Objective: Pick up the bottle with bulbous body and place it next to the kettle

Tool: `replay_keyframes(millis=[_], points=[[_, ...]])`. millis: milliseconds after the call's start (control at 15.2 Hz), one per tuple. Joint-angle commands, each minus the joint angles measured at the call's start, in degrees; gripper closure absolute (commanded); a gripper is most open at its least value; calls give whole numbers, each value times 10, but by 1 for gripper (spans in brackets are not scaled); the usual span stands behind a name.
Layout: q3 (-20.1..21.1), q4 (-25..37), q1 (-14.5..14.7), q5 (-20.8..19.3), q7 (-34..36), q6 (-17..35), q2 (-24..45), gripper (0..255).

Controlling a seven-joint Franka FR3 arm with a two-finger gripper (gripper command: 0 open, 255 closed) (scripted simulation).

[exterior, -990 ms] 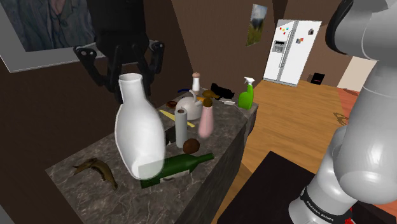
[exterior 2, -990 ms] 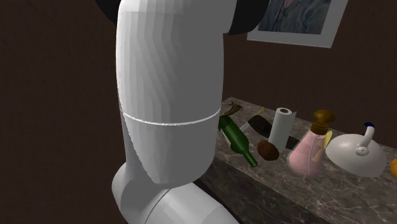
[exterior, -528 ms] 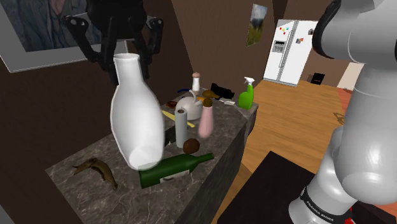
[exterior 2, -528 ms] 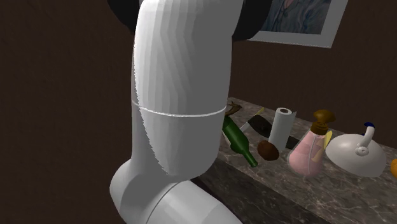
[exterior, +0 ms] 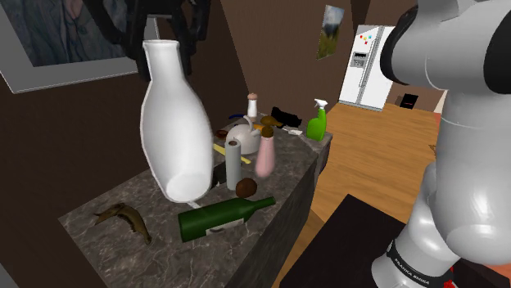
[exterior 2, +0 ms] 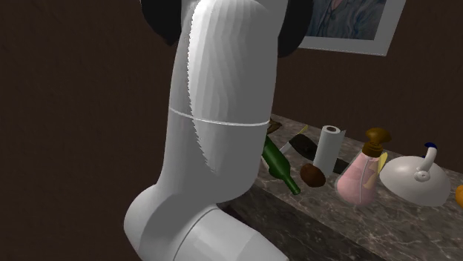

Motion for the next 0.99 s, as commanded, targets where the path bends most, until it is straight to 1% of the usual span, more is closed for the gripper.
replay_keyframes(millis=[0,66,198,396,660,924], points=[[-4,-48,-43,29,-28,20,-36,255],[-10,-78,-68,47,-47,33,-60,255],[-25,-129,-109,79,-86,53,-101,255],[-55,-190,-153,115,-146,76,-152,255],[-98,-250,-193,145,-220,97,-201,255],[-139,-292,-221,160,-288,113,-231,255]])
